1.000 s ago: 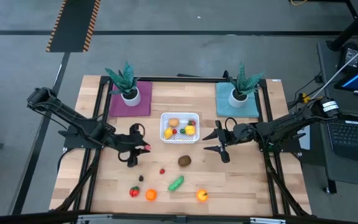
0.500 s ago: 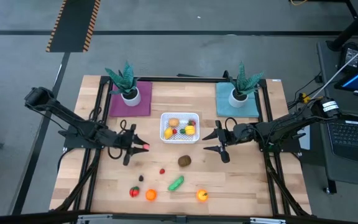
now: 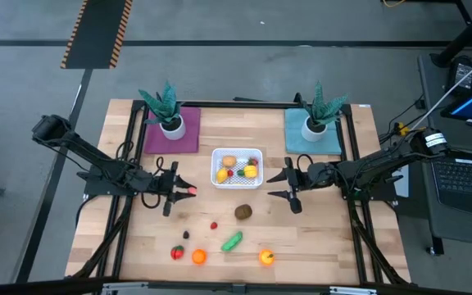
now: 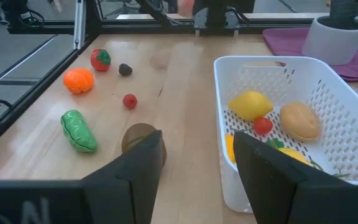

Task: Pick and placing Produce into tupperware
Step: Put the pink peach into the white bin

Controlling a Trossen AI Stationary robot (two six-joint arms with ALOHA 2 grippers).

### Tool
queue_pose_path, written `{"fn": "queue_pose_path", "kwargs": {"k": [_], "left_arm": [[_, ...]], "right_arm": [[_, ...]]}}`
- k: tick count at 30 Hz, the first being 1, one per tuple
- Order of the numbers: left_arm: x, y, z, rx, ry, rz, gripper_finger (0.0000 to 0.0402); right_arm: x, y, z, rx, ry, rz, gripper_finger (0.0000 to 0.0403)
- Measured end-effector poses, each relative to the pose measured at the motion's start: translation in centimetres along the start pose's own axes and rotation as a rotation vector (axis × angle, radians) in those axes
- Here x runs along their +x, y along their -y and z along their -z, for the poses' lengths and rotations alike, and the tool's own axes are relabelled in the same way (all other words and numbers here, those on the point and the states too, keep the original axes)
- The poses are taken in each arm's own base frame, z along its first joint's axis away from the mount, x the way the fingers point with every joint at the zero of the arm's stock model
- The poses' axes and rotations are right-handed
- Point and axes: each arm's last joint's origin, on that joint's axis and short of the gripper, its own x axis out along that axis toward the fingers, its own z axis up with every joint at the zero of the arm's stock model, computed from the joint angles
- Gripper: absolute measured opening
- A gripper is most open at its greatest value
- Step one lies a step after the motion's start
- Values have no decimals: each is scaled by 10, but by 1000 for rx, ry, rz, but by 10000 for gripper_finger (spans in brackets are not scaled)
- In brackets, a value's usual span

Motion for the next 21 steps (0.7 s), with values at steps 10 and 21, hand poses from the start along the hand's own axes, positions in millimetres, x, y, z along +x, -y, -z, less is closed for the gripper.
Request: {"fn": "queue_pose_path", "kwargs": {"k": [10,21], "left_arm": [[5,-19,-9,9,72,-160,108],[8,-37,-17,45,128,-273,94]], "right_arm": [[0,2,0,0,4,69,200],[0,2,0,0,4,70,200]]}}
